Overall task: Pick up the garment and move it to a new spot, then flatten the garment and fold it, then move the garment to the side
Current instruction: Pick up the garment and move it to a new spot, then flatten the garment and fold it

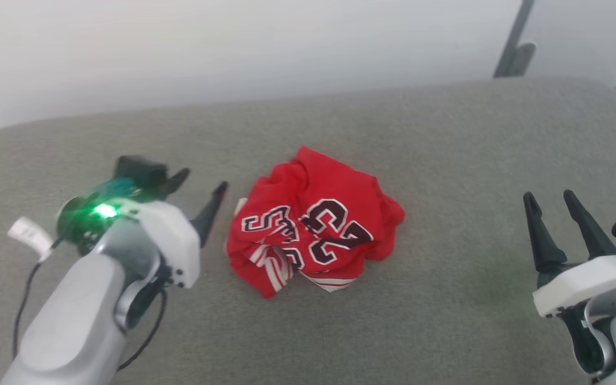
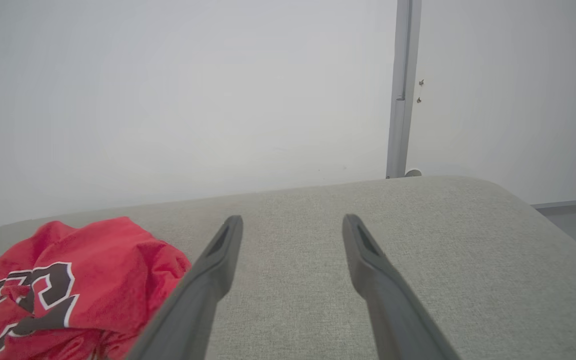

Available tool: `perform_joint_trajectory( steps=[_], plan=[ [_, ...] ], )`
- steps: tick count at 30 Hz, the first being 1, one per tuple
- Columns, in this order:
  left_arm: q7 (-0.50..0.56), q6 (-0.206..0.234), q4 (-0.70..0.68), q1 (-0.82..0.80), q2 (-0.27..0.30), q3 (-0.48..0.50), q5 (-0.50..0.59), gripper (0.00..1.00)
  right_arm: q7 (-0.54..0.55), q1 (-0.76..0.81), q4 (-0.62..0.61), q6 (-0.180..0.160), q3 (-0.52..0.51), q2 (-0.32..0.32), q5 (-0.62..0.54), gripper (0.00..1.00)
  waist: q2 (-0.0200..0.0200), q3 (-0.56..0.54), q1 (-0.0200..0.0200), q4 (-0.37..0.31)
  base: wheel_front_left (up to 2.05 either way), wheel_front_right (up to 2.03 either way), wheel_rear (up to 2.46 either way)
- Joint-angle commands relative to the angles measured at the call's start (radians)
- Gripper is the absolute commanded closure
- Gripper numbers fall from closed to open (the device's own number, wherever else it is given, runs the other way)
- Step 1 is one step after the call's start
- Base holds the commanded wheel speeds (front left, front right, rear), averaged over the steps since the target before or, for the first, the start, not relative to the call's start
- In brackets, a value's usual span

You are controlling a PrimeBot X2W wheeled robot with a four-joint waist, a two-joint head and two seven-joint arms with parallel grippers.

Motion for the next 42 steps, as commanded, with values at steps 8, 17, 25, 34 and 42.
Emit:
perform_joint_trajectory(
  steps=[8,17,25,34,42],
  plan=[
    [-0.169,0.070,-0.095,0.183,0.071,0.119,-0.029,0.00,0.025,0.054,-0.023,0.000,-0.033,0.011,-0.024,0.00,0.0000,-0.071,0.0000,0.078,0.00,0.00,0.00],
    [-0.287,0.134,-0.161,0.373,0.122,0.237,-0.070,0.00,0.042,0.089,-0.055,0.000,-0.070,0.022,-0.039,0.00,0.0000,-0.086,0.0000,0.108,0.00,0.00,0.00],
    [-0.351,0.163,-0.178,0.472,0.126,0.307,-0.106,0.00,0.051,0.105,-0.072,0.000,-0.094,0.039,-0.046,0.00,0.0000,-0.091,0.0000,0.116,0.00,0.00,0.00],
    [-0.362,0.165,-0.191,0.490,0.130,0.310,-0.113,0.00,0.065,0.111,-0.083,0.000,-0.086,0.044,-0.035,0.00,0.0000,-0.091,0.0000,0.124,0.00,0.00,0.00],
    [-0.370,0.163,-0.208,0.478,0.124,0.302,-0.113,0.00,0.110,0.103,-0.092,0.000,-0.034,0.036,-0.014,0.00,0.0000,-0.079,0.0000,0.157,0.00,0.00,0.00]
  ],
)
